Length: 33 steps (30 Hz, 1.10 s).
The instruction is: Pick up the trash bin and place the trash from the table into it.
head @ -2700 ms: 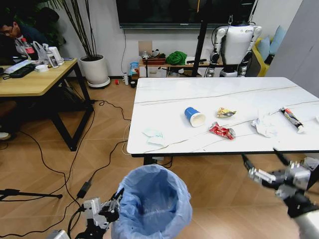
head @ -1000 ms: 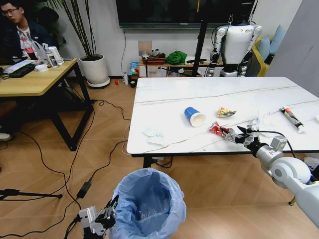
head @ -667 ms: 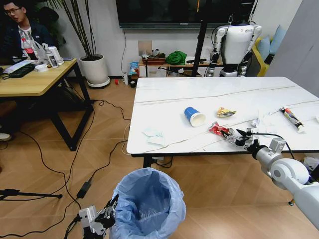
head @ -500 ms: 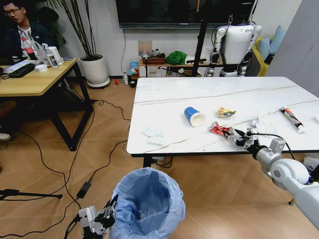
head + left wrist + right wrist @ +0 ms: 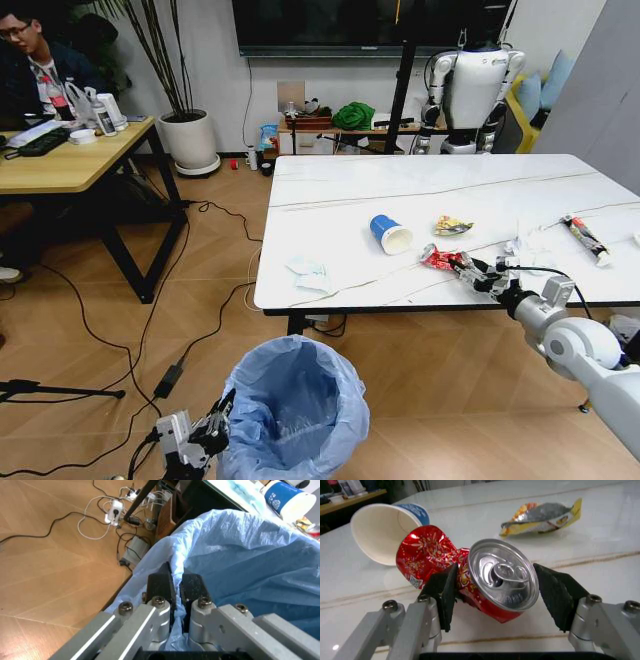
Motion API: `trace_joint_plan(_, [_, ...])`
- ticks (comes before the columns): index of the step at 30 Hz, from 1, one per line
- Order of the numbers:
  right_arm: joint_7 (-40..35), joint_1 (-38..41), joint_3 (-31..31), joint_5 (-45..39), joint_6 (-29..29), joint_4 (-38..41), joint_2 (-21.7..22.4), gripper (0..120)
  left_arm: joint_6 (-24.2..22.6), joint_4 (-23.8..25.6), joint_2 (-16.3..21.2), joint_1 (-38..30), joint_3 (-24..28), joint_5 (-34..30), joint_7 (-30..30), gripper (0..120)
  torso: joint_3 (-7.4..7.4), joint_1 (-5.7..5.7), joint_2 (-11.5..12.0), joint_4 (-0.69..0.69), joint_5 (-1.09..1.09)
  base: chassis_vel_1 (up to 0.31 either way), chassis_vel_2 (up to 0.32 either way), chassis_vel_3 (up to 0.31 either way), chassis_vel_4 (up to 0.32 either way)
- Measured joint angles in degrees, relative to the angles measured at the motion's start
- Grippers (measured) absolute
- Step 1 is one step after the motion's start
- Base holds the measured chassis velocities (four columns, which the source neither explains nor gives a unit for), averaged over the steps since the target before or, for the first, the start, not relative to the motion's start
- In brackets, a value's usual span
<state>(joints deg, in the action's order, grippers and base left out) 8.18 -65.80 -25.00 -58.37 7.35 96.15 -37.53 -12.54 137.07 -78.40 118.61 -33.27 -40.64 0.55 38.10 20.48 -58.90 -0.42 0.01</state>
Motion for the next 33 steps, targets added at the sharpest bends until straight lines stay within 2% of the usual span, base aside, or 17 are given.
trace_joint_plan(4, [0.26,-2.72,-3.43,-0.65,-0.2,4.21,1.26,51,0.0,-0.02,0.93,-0.23,0.23,-0.1,0.08,0,0.0,0.0,0.0,0.0,-0.01,0.0,0.0,0.0,0.0])
trace_joint_plan(5, [0.92,-7.32,-8.15,-1.09,-0.9,9.51,2.61,51,0.02,-0.07,2.17,-0.58,0.99,-0.8,0.13,0,0.0,0.0,0.0,-0.01,-0.01,0.0,0.0,0.0,0.0])
trace_joint_plan(8, [2.87,-13.76,-13.94,-1.39,-2.96,16.25,4.91,51,0.11,-1.04,3.8,-1.93,2.83,-1.84,0.33,0,-0.01,0.0,0.0,-0.05,-0.04,0.0,0.0,0.0,0.0])
trace_joint_plan(13, [4.01,-15.46,-14.7,-1.45,-4.32,20.41,5.77,51,0.28,-1.71,4.27,-2.82,3.72,-2.3,0.44,0,-0.01,-0.01,0.0,-0.04,-0.02,0.0,0.0,0.0,0.0])
trace_joint_plan(15, [4.49,-15.54,-13.09,-1.45,-5.52,24.27,6.21,51,0.34,-2.24,4.53,-3.94,4.32,-3.12,0.77,0,-0.01,-0.01,0.0,0.02,0.0,0.0,0.0,0.0,0.0])
trace_joint_plan(17, [4.74,-15.23,-11.21,-1.24,-6.25,26.5,6.71,51,0.34,-2.53,4.63,-4.53,4.53,-3.5,0.96,0,-0.01,0.0,0.0,-0.01,-0.02,0.0,0.0,0.0,0.0])
trace_joint_plan(20, [7.16,-14.44,-3.63,1.47,-9.11,30.91,10.29,51,0.35,-3.1,4.29,-5.52,4.58,-4.2,1.23,0,0.0,0.0,0.0,0.01,-0.03,0.0,0.0,0.0,0.0])
trace_joint_plan(29, [11.52,-16.06,6.38,10.24,-13.12,33.82,13.15,51,0.17,-3.67,4.46,-6.46,5.03,-5.09,1.84,0,-0.01,-0.01,0.0,-0.02,0.0,0.0,0.0,0.0,0.0])
trace_joint_plan(33, [12.25,-15.96,7.56,11.5,-13.29,34.14,14.43,51,-0.09,-3.63,4.12,-6.42,5.18,-5.76,2.41,0,0.0,0.0,0.0,-0.01,-0.01,0.0,0.0,0.0,0.0])
